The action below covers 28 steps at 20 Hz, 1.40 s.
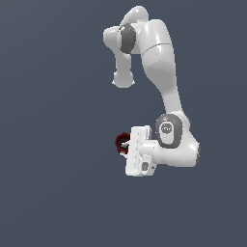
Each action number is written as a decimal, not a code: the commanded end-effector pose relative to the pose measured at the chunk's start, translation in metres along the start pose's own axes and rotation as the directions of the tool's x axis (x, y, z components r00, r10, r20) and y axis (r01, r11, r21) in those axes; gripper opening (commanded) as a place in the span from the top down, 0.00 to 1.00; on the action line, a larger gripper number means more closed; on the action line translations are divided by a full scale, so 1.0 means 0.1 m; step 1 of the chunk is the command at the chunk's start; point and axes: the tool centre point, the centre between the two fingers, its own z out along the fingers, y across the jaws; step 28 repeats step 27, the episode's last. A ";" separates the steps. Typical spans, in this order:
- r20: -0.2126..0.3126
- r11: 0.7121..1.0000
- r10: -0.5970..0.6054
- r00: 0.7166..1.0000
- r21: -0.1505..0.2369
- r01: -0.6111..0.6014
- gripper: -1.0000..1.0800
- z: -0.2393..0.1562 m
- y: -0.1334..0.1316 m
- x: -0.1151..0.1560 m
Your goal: Pick up the object and move it to a goal position.
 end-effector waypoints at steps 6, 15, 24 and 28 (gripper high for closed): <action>-0.001 1.000 0.003 1.000 -0.002 -0.003 1.00 -0.25 -0.23 -0.57; -0.002 1.000 0.003 1.000 -0.001 -0.003 1.00 -0.60 -0.54 -1.35; -0.002 1.000 0.003 1.000 -0.001 -0.003 1.00 -0.81 -0.71 -1.83; -0.001 1.000 0.003 1.000 -0.001 -0.003 1.00 -0.83 -0.71 -1.85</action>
